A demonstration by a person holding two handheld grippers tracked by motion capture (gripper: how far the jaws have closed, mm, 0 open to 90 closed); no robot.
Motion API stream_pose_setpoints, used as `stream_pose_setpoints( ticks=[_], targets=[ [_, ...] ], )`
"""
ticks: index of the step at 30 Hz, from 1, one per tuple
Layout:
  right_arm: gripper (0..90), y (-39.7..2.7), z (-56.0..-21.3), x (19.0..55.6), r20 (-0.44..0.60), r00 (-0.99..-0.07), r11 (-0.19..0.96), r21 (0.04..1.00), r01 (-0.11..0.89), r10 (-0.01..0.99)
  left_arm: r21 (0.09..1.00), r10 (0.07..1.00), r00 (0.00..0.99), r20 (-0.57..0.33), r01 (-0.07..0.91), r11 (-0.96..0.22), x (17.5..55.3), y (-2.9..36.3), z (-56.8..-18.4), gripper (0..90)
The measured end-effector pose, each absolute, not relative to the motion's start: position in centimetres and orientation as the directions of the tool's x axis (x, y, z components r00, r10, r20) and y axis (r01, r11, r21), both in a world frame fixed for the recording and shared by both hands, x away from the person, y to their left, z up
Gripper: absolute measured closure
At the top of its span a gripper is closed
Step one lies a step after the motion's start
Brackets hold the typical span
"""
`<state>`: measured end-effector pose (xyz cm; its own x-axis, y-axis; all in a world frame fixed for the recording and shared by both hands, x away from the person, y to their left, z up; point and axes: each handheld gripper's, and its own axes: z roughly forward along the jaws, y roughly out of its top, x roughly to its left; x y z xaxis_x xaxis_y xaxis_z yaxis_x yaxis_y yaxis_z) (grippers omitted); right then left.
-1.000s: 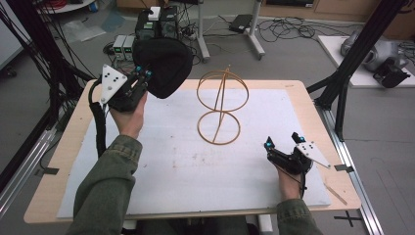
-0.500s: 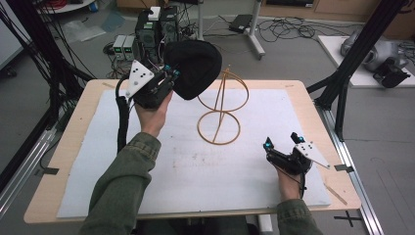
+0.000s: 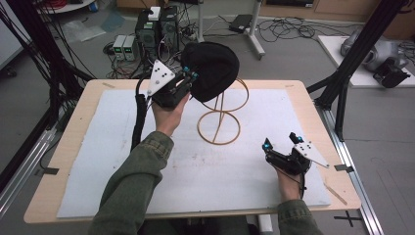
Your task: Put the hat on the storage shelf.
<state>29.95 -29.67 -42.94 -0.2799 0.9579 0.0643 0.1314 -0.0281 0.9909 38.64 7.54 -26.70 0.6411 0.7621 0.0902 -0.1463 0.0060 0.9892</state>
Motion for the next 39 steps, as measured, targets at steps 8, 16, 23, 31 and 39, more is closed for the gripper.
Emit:
stream_pose_setpoints(
  ticks=[8,16,23,31,39],
  targets=[
    [4.0,-29.6,-43.0,30.1,0.061,-0.292,-0.021,0.99,0.137,0.954,0.993,0.745,0.662,0.079,-0.121,0.002,39.5,6.7,-26.2,87.6],
    [4.0,-29.7,-43.0,30.1,0.063,-0.295,-0.024,0.991,0.134,0.954,0.994,0.691,0.714,0.112,-0.092,-0.066,40.1,5.0,-25.5,87.5],
    [4.0,-29.8,-42.9,30.0,0.071,-0.293,-0.031,0.99,0.14,0.953,0.992,0.656,0.745,0.117,-0.054,-0.116,40.8,4.3,-25.2,87.3],
    [4.0,-29.8,-42.9,30.0,0.069,-0.296,-0.028,0.99,0.14,0.953,0.981,0.608,0.791,0.068,0.059,-0.186,41.9,4.6,-25.0,85.7],
    [4.0,-29.8,-43.0,30.0,0.063,-0.298,-0.023,0.991,0.135,0.952,0.976,0.594,0.801,0.07,0.069,-0.207,41.8,4.4,-25.3,83.3]
  ],
)
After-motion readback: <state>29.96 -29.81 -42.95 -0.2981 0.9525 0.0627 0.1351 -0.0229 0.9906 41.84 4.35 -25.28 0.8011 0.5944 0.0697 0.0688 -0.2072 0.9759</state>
